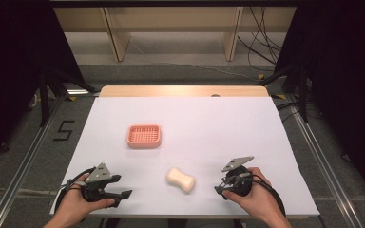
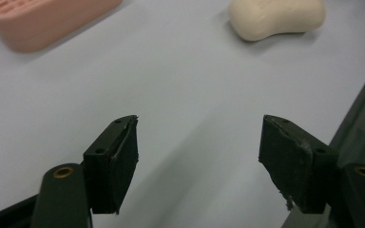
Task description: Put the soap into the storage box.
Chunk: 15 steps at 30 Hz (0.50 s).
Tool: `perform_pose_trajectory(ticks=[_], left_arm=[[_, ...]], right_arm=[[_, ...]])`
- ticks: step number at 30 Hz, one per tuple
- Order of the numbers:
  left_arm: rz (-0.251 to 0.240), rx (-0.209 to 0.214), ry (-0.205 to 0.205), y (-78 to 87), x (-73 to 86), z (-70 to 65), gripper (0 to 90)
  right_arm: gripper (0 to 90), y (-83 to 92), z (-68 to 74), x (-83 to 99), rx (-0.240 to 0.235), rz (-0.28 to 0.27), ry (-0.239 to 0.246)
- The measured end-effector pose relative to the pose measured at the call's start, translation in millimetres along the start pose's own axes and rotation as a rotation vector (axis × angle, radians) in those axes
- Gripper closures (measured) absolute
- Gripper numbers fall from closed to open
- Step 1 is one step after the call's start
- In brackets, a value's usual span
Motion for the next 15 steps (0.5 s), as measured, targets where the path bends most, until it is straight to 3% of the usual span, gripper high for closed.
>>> perform_pose_trajectory(ticks=[1,2,3,7,8,9,11,12,13,15], left_arm=[[0.007,0.013,-0.023,-1.9,-3.9,-1.9,28.7],[0.007,0.013,-0.023,-1.9,-3.9,-1.9,28.6],[0.031,0.054,-0.073,-6.4,-11.2,-5.9,28.5],[0.084,0.129,-0.173,-20.7,-24.3,-11.6,28.4],[0.084,0.129,-0.173,-20.7,-24.3,-11.6,28.4],[0.109,0.161,-0.196,-30.3,-29.2,-14.7,28.2],[0.128,0.181,-0.227,-39.9,-34.6,-15.9,27.8],[0.131,0.195,-0.224,-43.7,-36.4,-17.2,27.5],[0.164,0.216,-0.266,-46.9,-39.7,-15.0,27.1],[0.181,0.222,-0.271,-56.7,-44.9,-15.6,26.8]], right_arm=[[55.0,0.6,-1.3,0.5,0.001,-0.001,0.007],[54.8,3.5,1.0,1.9,0.026,0.028,-0.048],[54.6,3.6,-2.6,1.9,0.003,0.005,0.001],[53.6,6.4,-4.5,4.2,-0.001,0.014,-0.020],[53.5,6.7,-4.7,4.6,-0.001,0.012,-0.027],[53.3,7.3,-4.8,5.1,-0.001,0.017,-0.034],[53.2,7.7,-6.3,5.6,0.007,0.016,-0.040],[53.3,7.0,-9.3,5.8,0.000,0.000,-0.016],[53.4,7.5,-9.3,6.2,0.001,0.005,-0.023],[53.4,8.5,-10.1,7.6,0.002,0.017,-0.040]])
Point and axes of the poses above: each handheld gripper's, and its own axes: y roughly backward along the jaws, x roughly out of its underside, z roughly to its left, the point moved 4 cm from there along -y, roughly forward along the jaws, and after that the axes turned 15 degrees about -z, right-handed, at the moved point
